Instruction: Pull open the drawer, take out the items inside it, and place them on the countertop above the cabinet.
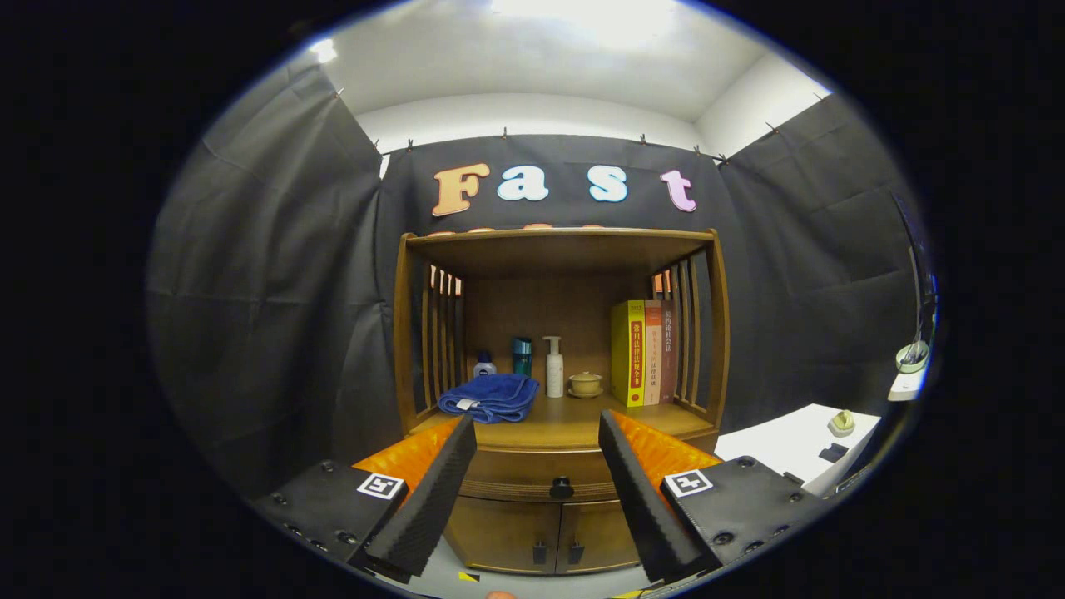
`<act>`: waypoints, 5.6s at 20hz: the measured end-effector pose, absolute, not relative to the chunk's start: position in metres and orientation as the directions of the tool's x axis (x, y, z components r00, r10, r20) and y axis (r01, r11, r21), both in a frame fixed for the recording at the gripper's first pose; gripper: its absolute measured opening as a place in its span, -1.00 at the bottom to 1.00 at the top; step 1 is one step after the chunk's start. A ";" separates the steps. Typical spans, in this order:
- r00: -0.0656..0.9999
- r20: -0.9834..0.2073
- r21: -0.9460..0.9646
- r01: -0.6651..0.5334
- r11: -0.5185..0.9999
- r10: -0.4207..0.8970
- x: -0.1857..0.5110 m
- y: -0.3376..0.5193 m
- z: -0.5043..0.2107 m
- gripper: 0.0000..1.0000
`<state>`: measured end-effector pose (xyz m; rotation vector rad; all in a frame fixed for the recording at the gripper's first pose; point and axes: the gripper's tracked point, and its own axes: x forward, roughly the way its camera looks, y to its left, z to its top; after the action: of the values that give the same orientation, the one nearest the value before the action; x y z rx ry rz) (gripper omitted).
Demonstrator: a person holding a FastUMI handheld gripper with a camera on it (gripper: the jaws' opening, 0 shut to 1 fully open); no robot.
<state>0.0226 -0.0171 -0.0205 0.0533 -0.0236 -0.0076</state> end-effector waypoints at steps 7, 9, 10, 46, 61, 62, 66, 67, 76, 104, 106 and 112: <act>0.999 0.007 0.110 0.033 0.993 -0.034 0.066 -0.052 -0.083 0.96; 0.999 -0.016 0.123 0.032 0.992 -0.030 0.075 -0.058 -0.108 0.96; 0.999 -0.031 0.136 0.037 0.990 -0.033 0.079 -0.062 -0.119 0.96; 0.967 -0.256 -0.004 -0.014 1.000 0.013 0.164 -0.043 -0.326 -0.10; 0.976 -0.212 0.021 0.050 0.999 -0.045 0.126 -0.039 -0.304 -0.62; 0.976 -0.213 0.013 0.047 0.999 -0.043 0.117 -0.039 -0.302 -0.62; 0.975 -0.220 -0.007 0.029 1.000 -0.030 0.087 -0.036 -0.296 -0.62; 0.973 -0.227 -0.005 0.027 1.000 -0.027 0.079 -0.036 -0.297 -0.62; 0.967 -0.251 0.002 0.035 0.999 -0.033 0.037 -0.032 -0.294 -0.62; 0.817 -0.564 -0.152 0.046 0.987 -0.125 -0.018 -0.034 -0.302 -0.11; 0.825 -0.554 -0.154 0.028 0.988 -0.110 -0.025 -0.033 -0.296 -0.03; 0.781 -0.593 -0.203 0.089 0.975 -0.195 -0.047 -0.051 -0.251 0.58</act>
<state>-0.0472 -0.0512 -0.2505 -0.1681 0.6575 -0.1539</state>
